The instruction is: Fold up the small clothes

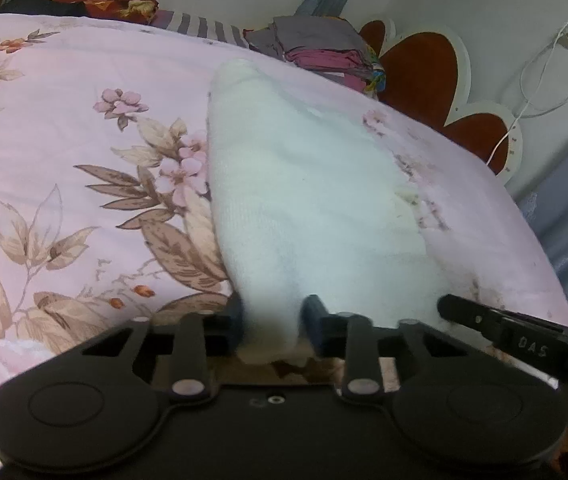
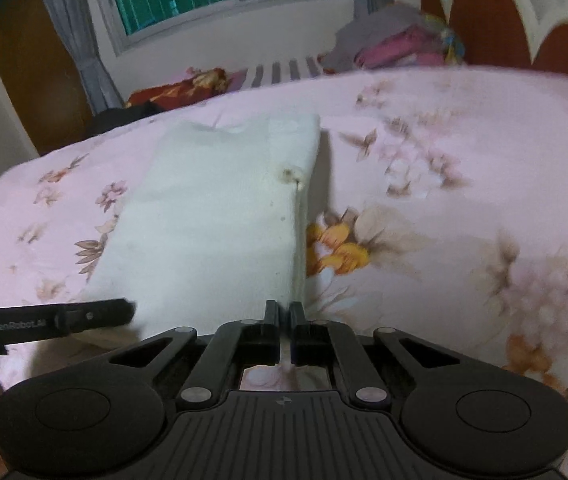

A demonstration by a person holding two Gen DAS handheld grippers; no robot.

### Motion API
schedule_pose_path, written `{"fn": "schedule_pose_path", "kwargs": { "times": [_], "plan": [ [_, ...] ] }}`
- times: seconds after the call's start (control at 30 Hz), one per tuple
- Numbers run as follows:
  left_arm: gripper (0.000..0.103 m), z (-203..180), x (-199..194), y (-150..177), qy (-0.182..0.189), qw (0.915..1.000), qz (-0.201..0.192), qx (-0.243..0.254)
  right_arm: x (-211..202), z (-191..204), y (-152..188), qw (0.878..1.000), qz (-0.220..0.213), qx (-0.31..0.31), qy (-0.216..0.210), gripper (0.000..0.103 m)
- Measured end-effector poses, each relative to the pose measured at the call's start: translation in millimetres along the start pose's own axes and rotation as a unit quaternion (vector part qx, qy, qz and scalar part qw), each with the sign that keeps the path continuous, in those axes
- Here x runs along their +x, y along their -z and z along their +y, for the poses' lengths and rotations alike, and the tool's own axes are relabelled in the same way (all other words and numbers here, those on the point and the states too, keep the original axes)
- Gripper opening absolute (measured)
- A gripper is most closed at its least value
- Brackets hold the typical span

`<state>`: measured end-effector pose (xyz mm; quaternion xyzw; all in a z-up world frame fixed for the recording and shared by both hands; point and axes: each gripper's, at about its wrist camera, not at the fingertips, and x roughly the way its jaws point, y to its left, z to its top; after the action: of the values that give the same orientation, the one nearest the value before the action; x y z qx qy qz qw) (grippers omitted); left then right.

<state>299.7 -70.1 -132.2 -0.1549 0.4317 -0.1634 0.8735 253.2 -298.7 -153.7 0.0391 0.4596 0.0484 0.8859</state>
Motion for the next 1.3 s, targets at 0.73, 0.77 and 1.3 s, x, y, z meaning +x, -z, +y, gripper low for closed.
{"fn": "schedule_pose_path", "kwargs": {
  "times": [0.73, 0.77, 1.3],
  "plan": [
    [0.062, -9, -8, -20, -0.041, 0.9985, 0.009, 0.035, 2, -15, -20, 0.999, 0.002, 0.052, -0.016, 0.004],
    [0.063, -10, -10, -23, -0.042, 0.9984, 0.006, 0.039, 2, -15, -24, 0.998, 0.0, 0.054, -0.018, 0.004],
    [0.071, -5, 20, -115, -0.056, 0.9975, -0.037, 0.022, 48, -18, -104, 0.996, -0.035, 0.062, -0.045, 0.052]
  ]
}}
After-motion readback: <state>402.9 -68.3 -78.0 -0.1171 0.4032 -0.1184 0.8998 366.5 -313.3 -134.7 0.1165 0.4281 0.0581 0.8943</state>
